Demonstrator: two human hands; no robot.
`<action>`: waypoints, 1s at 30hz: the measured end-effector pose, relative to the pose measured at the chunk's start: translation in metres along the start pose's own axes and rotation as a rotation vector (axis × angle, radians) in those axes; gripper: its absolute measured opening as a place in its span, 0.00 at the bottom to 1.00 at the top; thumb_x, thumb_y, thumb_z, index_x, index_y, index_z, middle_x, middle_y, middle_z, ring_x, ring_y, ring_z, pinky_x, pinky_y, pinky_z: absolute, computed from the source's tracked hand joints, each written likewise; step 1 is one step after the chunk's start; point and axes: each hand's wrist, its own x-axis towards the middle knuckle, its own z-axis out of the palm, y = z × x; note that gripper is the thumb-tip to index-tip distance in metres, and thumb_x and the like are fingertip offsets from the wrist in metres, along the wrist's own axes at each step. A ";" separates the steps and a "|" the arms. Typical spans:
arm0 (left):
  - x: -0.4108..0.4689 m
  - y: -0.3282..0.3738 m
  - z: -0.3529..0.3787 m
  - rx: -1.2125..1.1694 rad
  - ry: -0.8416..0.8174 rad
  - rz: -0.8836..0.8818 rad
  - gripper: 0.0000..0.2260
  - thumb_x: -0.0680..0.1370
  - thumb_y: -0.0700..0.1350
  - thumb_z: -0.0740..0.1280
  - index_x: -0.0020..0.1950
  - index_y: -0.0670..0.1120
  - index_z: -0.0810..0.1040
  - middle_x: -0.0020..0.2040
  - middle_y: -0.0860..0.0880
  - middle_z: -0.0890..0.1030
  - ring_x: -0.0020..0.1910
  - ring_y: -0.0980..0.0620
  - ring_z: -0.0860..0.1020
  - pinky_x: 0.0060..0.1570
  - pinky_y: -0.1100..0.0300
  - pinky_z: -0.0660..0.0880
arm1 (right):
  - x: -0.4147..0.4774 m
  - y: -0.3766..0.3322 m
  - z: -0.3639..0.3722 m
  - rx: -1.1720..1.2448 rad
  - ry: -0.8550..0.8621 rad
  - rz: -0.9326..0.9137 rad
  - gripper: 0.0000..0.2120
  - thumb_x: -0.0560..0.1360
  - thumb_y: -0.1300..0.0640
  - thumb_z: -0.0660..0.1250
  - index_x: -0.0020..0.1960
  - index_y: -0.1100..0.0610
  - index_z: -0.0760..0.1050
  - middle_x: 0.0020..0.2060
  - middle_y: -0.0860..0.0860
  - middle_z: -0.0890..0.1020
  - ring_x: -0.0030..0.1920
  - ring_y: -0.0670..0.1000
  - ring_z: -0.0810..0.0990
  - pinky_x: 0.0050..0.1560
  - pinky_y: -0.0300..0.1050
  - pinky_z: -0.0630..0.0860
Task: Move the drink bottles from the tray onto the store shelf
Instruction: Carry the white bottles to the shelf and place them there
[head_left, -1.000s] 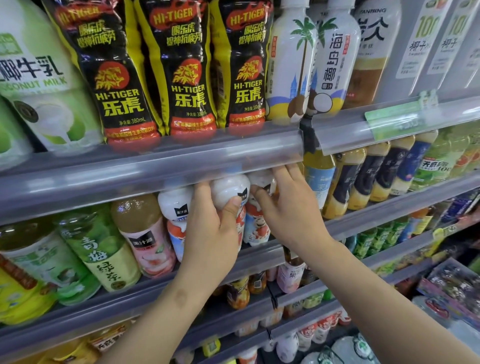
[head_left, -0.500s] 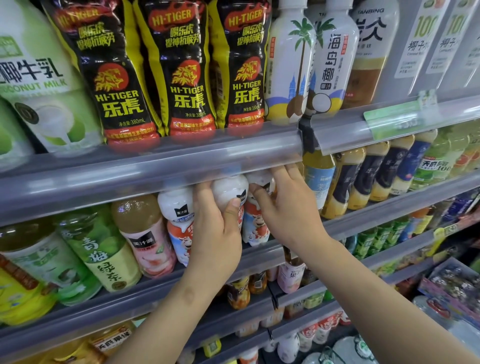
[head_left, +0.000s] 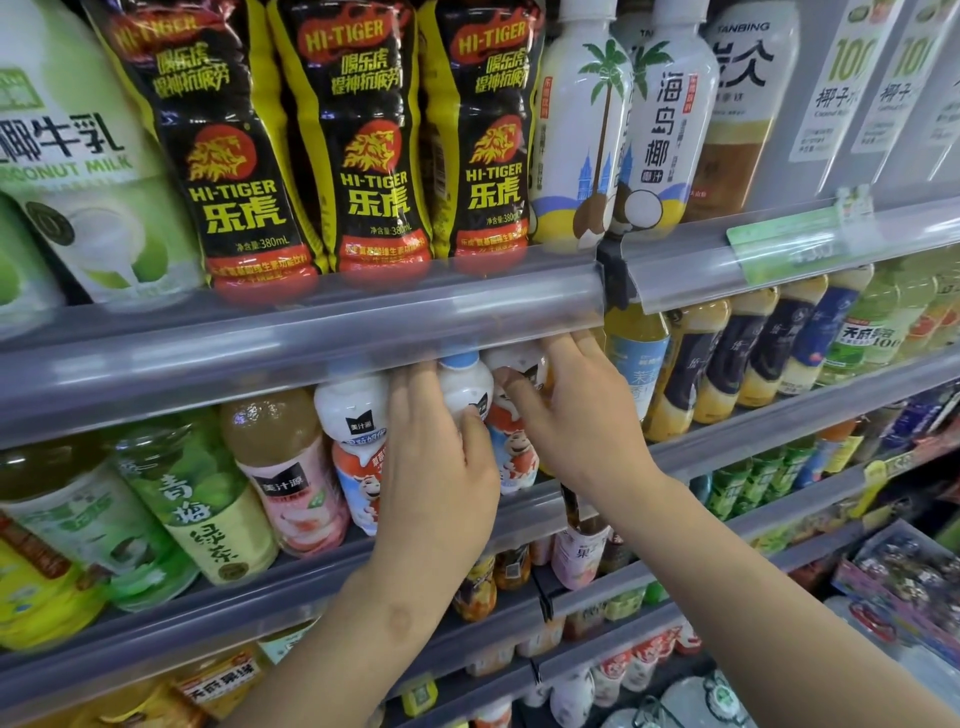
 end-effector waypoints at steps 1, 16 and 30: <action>0.001 0.001 0.000 0.023 0.004 0.016 0.23 0.83 0.38 0.63 0.76 0.49 0.62 0.57 0.55 0.68 0.54 0.59 0.68 0.46 0.72 0.66 | 0.000 -0.001 0.000 0.003 0.005 -0.004 0.15 0.79 0.54 0.72 0.62 0.59 0.76 0.57 0.56 0.80 0.51 0.59 0.80 0.44 0.43 0.69; 0.022 -0.017 -0.021 0.530 -0.002 0.324 0.21 0.75 0.35 0.74 0.67 0.35 0.75 0.59 0.34 0.82 0.60 0.37 0.72 0.61 0.50 0.63 | -0.009 -0.002 -0.004 -0.041 0.074 -0.066 0.18 0.78 0.52 0.74 0.62 0.60 0.76 0.52 0.56 0.82 0.39 0.59 0.82 0.37 0.44 0.67; 0.032 -0.014 -0.042 0.660 -0.048 0.333 0.20 0.69 0.44 0.82 0.56 0.38 0.81 0.45 0.38 0.87 0.45 0.35 0.85 0.50 0.40 0.79 | -0.013 -0.009 0.002 -0.052 0.112 -0.051 0.17 0.75 0.57 0.78 0.57 0.65 0.77 0.43 0.57 0.80 0.35 0.60 0.79 0.34 0.44 0.67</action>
